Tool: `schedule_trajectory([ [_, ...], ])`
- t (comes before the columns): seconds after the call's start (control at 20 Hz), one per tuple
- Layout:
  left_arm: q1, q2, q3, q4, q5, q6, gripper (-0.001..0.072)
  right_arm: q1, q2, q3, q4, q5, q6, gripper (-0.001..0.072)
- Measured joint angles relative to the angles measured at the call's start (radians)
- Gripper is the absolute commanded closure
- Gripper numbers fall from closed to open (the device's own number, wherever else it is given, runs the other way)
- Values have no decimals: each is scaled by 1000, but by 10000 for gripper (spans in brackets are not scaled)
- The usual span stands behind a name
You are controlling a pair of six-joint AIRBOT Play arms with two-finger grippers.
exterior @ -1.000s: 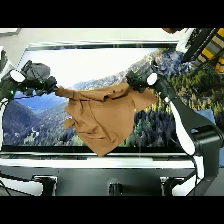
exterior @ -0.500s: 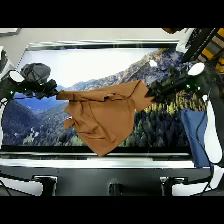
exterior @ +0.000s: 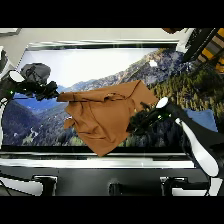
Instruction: Fold the clothes and pants, and hang the long-sleeved shirts on hangers.
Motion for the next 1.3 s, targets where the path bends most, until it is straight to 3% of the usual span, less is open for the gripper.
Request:
schedule_trajectory([
  [0.1,0,0,0,0,-1,0,688,37,3,-40,11,-49,26,235],
  [0.15,0,0,0,0,-2,0,688,48,4,-51,21,-73,43,289],
  [0.25,0,0,0,1,-2,0,688,61,3,-66,19,-131,69,679],
  [0.3,0,0,0,2,-2,0,689,61,3,-66,13,-157,81,681],
  [0.45,3,0,0,4,-11,0,689,16,11,-3,-19,-215,102,682],
  [0.7,5,-2,0,6,-65,2,688,-179,25,290,-23,-285,174,682],
  [1.0,-27,-8,-34,12,-142,5,689,-291,2,467,-38,-511,275,677],
  [1.15,-56,-10,-55,14,-150,5,689,-286,-37,485,-41,-513,294,387],
  [1.3,-78,-10,-64,14,-153,5,689,-300,-42,492,-20,-438,288,256],
])
